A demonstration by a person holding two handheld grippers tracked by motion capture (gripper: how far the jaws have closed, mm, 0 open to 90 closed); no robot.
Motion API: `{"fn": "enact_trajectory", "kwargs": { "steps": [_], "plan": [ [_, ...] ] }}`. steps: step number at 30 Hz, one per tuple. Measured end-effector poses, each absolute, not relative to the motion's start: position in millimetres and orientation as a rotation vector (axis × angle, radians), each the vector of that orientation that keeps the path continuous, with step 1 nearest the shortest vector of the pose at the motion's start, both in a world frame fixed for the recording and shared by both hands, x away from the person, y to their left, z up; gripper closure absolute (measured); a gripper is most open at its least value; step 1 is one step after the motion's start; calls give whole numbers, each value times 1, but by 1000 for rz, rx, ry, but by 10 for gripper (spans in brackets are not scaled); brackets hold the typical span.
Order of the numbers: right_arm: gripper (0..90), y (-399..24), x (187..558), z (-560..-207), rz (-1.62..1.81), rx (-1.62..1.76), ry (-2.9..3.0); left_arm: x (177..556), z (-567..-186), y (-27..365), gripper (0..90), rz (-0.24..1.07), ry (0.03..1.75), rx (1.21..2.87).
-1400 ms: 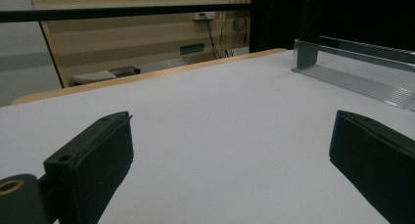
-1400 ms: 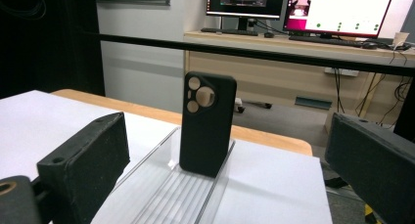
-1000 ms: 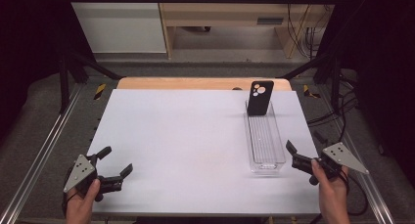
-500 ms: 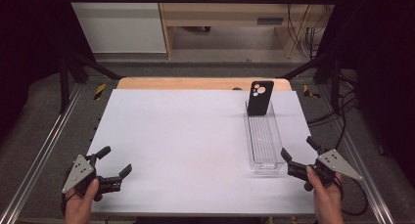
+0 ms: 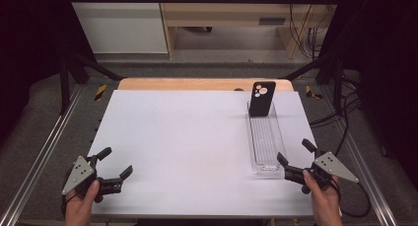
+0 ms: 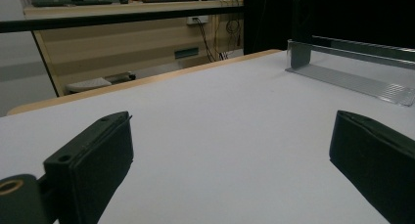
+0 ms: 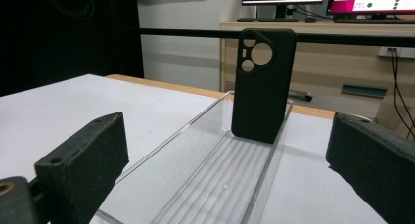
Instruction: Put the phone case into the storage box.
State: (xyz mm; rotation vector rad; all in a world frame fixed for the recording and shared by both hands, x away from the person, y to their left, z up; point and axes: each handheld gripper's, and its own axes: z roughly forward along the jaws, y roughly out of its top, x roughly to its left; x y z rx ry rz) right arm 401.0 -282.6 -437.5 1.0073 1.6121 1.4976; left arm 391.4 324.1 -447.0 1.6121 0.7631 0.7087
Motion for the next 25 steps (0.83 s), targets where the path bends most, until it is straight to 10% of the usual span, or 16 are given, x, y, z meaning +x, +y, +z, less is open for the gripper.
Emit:
{"fn": "enact_trajectory", "kwargs": {
  "steps": [25],
  "plan": [
    [23, -264, 414, -440, 1535, 983, 1653, 392, -447, 322, 28, 700, 742, 1621]
  ]
}}
